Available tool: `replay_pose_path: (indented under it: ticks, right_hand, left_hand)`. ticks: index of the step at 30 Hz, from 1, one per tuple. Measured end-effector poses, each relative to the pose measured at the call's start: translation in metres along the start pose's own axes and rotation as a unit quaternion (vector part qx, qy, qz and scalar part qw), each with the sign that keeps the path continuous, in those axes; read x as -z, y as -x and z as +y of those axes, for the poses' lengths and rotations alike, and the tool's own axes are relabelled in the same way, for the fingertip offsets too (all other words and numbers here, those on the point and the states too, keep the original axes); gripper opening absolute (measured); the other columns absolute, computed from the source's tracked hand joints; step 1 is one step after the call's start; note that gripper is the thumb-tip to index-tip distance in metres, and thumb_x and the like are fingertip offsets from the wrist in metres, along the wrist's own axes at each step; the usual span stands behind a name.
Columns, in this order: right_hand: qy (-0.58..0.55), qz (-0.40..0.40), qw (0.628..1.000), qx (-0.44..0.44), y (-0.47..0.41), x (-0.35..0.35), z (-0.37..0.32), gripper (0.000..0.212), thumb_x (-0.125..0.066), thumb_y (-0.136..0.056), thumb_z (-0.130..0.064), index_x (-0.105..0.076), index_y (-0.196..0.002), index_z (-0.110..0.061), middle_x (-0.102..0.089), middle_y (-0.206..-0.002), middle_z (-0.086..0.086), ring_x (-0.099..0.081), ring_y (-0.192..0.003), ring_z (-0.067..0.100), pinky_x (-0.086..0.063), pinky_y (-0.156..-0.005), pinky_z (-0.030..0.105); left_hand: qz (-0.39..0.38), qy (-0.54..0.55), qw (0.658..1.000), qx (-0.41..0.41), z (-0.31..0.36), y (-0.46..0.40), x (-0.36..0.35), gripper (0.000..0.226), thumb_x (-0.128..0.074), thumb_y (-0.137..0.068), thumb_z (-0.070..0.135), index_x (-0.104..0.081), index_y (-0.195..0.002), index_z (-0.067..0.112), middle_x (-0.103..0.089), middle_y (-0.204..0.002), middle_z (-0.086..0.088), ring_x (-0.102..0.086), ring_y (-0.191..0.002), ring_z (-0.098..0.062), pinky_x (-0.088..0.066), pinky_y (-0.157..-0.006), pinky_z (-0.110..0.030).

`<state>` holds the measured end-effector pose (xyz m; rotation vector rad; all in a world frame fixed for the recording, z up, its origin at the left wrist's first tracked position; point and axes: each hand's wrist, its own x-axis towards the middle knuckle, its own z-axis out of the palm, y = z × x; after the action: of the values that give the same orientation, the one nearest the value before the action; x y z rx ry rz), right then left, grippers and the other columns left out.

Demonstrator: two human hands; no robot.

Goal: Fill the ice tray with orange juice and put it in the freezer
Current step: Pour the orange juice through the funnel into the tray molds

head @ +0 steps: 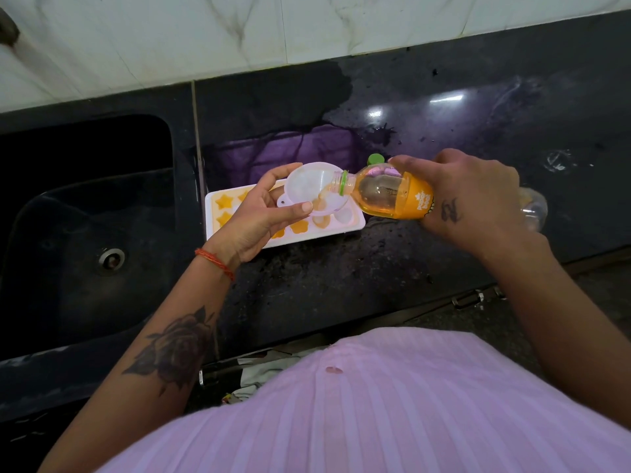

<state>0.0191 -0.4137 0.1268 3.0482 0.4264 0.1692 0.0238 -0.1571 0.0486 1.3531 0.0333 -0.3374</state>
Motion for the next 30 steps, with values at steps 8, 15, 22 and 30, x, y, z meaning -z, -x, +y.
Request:
replay_pose_path:
  ticks: [8, 15, 22, 30]
  right_hand:
    - [-0.034, -0.008, 0.999, -0.009, 0.000, 0.000, 0.002, 0.069, -0.070, -0.076, -0.036, -0.035, -0.135, -0.047, -0.058, -0.099, 0.007, -0.059, -0.088, 0.036, -0.032, -0.067, 0.034]
    - [-0.093, -0.025, 0.995, -0.023, 0.003, 0.002, 0.005, 0.074, -0.073, -0.070, -0.039, -0.038, -0.135, -0.045, -0.060, -0.098, 0.006, -0.059, -0.090, 0.032, -0.035, -0.068, 0.032]
    - [-0.062, -0.030, 0.997, -0.025, 0.007, 0.003, 0.015, 0.074, -0.072, -0.074, -0.040, -0.033, -0.137, -0.044, -0.059, -0.107, 0.008, -0.058, -0.095, 0.033, -0.038, -0.070, 0.035]
    - [-0.032, -0.023, 0.998, -0.042, 0.010, 0.004, 0.022, 0.070, -0.072, -0.076, -0.040, -0.035, -0.134, -0.047, -0.060, -0.108, 0.007, -0.059, -0.094, 0.035, -0.036, -0.070, 0.035]
  left_hand:
    - [0.000, 0.005, 1.000, -0.001, 0.001, -0.002, -0.002, 0.063, -0.071, -0.068, 0.005, -0.050, -0.124, 0.023, -0.073, -0.099, 0.010, -0.067, -0.103, -0.017, -0.057, -0.078, -0.027]
    - [0.000, 0.008, 1.000, -0.012, 0.003, -0.006, -0.005, 0.063, -0.072, -0.066, 0.007, -0.051, -0.124, 0.023, -0.072, -0.102, 0.009, -0.067, -0.104, -0.018, -0.057, -0.077, -0.027]
    - [-0.020, -0.009, 1.000, -0.006, 0.000, -0.013, -0.016, 0.068, -0.072, -0.067, 0.006, -0.047, -0.129, 0.018, -0.073, -0.100, 0.010, -0.067, -0.102, -0.014, -0.056, -0.081, -0.028]
    - [-0.026, -0.028, 0.999, 0.001, -0.003, -0.018, -0.025, 0.062, -0.074, -0.066, 0.011, -0.052, -0.122, 0.027, -0.073, -0.098, 0.009, -0.060, -0.098, -0.025, -0.046, -0.096, -0.051]
